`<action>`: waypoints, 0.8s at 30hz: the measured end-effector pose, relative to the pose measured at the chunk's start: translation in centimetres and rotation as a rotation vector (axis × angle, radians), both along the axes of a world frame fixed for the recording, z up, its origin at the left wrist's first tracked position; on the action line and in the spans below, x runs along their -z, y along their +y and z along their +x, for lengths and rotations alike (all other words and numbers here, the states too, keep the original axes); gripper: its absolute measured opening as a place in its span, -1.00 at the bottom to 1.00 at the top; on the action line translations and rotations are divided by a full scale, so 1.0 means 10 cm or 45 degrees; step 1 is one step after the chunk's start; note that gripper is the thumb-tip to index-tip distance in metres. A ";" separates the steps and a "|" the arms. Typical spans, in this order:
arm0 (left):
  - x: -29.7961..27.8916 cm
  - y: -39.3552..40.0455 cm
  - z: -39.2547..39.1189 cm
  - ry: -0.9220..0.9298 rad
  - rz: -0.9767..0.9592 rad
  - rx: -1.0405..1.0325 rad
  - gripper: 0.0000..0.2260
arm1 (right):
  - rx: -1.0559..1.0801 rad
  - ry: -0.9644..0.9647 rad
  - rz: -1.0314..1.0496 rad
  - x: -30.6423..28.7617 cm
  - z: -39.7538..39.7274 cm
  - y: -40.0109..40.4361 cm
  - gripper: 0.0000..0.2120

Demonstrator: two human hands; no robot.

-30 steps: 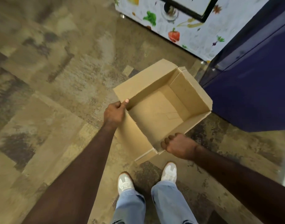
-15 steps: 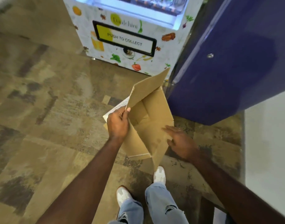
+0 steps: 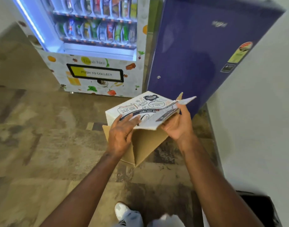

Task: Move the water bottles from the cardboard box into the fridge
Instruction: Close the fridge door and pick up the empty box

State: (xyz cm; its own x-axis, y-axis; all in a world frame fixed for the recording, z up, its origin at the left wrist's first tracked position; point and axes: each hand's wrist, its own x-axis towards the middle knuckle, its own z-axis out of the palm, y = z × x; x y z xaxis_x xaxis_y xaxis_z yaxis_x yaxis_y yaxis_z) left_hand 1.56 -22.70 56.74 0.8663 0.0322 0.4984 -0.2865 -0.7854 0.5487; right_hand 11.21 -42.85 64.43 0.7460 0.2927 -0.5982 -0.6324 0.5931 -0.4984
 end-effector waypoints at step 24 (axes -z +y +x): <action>-0.78 -1.26 0.13 1.340 -1.673 0.281 -0.46 | -0.156 -0.558 -0.655 -1.03 -0.79 -1.99 -0.66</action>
